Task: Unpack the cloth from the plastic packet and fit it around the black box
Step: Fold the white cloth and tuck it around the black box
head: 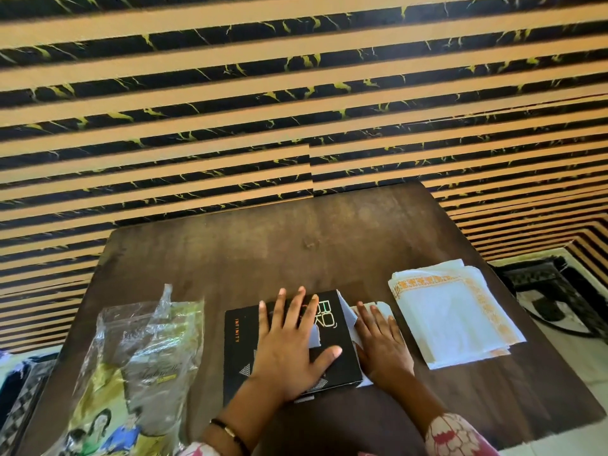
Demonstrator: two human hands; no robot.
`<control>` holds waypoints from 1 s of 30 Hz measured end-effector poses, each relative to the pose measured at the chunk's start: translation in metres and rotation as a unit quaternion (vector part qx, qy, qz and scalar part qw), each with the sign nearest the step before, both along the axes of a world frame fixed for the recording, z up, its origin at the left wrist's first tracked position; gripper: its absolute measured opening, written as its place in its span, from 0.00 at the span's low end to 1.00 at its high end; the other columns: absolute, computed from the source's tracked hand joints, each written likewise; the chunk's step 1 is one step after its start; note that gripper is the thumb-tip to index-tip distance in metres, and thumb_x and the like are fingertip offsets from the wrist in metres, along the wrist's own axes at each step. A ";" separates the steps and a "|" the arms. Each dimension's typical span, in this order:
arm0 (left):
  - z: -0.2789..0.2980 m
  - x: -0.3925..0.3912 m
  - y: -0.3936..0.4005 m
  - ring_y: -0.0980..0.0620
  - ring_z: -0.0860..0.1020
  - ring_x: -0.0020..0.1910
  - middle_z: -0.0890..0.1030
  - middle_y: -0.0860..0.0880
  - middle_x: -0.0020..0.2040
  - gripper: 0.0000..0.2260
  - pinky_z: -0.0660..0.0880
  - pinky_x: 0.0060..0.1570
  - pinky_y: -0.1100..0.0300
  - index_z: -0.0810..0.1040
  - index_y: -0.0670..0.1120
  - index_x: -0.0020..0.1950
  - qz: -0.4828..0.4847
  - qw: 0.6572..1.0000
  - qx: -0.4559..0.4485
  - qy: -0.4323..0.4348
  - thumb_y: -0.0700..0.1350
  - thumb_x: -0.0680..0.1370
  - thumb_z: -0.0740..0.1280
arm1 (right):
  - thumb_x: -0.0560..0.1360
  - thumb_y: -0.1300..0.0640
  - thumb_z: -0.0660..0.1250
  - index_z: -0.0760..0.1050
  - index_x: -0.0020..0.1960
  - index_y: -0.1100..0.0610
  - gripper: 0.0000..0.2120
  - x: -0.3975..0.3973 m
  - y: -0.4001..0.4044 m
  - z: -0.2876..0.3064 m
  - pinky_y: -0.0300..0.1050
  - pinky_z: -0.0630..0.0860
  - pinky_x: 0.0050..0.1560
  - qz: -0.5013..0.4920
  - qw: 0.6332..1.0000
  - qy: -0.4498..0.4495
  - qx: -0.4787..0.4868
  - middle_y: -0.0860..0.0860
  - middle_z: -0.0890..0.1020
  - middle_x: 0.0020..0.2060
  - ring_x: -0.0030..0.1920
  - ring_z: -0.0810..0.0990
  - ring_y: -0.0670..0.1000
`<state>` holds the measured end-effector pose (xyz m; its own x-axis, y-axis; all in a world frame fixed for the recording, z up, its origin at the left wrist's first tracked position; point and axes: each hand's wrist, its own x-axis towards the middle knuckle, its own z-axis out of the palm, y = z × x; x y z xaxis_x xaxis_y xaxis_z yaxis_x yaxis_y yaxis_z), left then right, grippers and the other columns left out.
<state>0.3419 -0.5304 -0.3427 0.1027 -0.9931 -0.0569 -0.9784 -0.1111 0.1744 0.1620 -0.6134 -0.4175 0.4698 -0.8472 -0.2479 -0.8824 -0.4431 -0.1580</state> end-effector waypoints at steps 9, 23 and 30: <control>-0.006 0.004 -0.009 0.47 0.42 0.77 0.49 0.52 0.78 0.36 0.34 0.71 0.39 0.44 0.57 0.75 0.038 0.999 -0.015 0.018 0.72 0.72 0.45 | 0.77 0.50 0.62 0.80 0.41 0.47 0.10 0.006 0.016 0.026 0.46 0.77 0.57 -0.183 0.914 -0.310 0.185 0.47 0.84 0.44 0.46 0.80 0.47; -0.005 0.011 -0.013 0.46 0.43 0.77 0.50 0.52 0.78 0.35 0.37 0.72 0.38 0.45 0.57 0.75 0.031 0.999 -0.012 0.019 0.71 0.72 0.45 | 0.74 0.60 0.67 0.75 0.56 0.51 0.11 -0.038 0.040 0.063 0.41 0.80 0.51 -0.158 0.838 -0.363 0.377 0.49 0.80 0.55 0.54 0.80 0.49; 0.000 0.006 -0.010 0.47 0.44 0.77 0.49 0.50 0.78 0.30 0.42 0.74 0.40 0.54 0.52 0.75 0.010 0.998 -0.050 0.024 0.64 0.77 0.50 | 0.70 0.55 0.72 0.71 0.44 0.47 0.10 0.020 0.069 0.071 0.46 0.81 0.40 -0.127 0.875 -0.365 0.291 0.49 0.82 0.32 0.30 0.81 0.46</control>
